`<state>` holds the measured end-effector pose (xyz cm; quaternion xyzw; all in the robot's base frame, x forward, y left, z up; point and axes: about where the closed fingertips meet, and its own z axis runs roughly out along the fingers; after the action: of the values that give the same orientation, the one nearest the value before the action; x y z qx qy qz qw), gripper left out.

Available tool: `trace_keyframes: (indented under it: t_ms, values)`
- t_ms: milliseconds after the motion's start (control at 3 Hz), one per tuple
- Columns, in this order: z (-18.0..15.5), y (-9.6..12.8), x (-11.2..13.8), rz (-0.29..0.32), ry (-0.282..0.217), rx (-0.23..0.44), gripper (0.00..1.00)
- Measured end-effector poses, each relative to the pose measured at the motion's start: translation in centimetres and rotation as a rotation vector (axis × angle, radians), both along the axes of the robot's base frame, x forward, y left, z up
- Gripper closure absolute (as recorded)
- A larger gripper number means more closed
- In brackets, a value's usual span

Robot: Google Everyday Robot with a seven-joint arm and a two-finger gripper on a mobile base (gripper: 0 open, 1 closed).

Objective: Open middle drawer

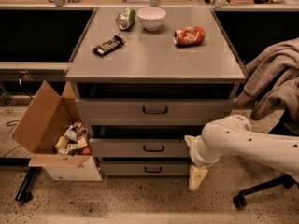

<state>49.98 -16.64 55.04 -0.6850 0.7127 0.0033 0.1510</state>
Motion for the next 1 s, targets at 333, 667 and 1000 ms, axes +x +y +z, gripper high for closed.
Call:
trace_keyframes:
  t_ms: [333,667,1000]
  values:
    - [-2.1,-0.2,2.1,0.023,-0.012,0.012,0.0]
    - [-5.5,-0.7,4.4,0.012,0.026,0.019,0.0]
    - [-7.3,-1.1,6.0,-0.004,0.043,0.017,0.0]
